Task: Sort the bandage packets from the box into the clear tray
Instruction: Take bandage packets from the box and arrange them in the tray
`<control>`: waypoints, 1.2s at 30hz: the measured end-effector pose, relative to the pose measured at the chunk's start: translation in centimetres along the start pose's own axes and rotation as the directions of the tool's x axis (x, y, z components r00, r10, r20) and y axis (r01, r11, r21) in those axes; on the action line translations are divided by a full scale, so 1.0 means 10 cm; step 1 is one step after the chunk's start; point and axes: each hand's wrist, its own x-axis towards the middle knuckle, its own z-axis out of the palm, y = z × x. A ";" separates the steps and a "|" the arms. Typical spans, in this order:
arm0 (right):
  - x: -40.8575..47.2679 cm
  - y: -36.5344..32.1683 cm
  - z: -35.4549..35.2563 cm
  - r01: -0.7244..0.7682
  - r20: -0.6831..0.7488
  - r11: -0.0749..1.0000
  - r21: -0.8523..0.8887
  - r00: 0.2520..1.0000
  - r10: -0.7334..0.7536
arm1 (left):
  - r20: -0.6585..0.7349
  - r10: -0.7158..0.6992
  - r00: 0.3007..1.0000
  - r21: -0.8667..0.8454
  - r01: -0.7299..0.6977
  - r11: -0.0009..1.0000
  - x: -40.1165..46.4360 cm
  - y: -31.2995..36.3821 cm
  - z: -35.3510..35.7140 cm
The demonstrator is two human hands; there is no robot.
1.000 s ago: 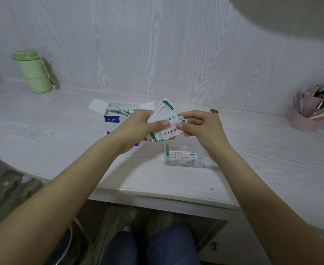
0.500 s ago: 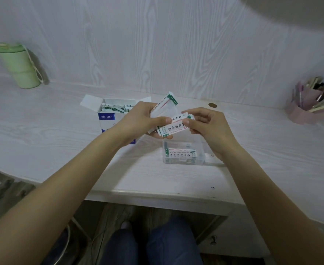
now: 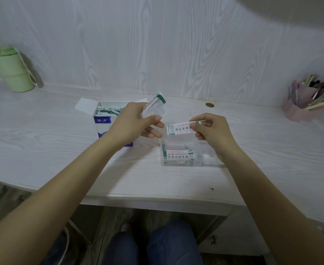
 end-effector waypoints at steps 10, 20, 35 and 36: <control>0.13 -0.04 0.31 0.025 0.095 0.683 -0.730 0.993 0.065 | 0.008 -0.003 1.000 -0.031 0.003 1.000 -0.02 0.00 0.00; 0.17 -0.17 0.38 0.237 0.267 0.393 -0.888 0.964 0.022 | 0.027 -0.017 0.999 -0.056 0.019 0.998 -0.04 0.01 -0.01; -0.01 -0.38 0.10 0.053 0.341 0.997 0.063 0.937 -0.072 | 0.108 -0.056 0.993 -0.120 0.069 0.990 -0.15 0.04 0.10; -0.03 -0.37 0.12 0.071 0.311 0.996 0.059 0.946 -0.086 | 0.118 -0.041 0.992 -0.097 0.053 0.994 -0.16 0.06 0.12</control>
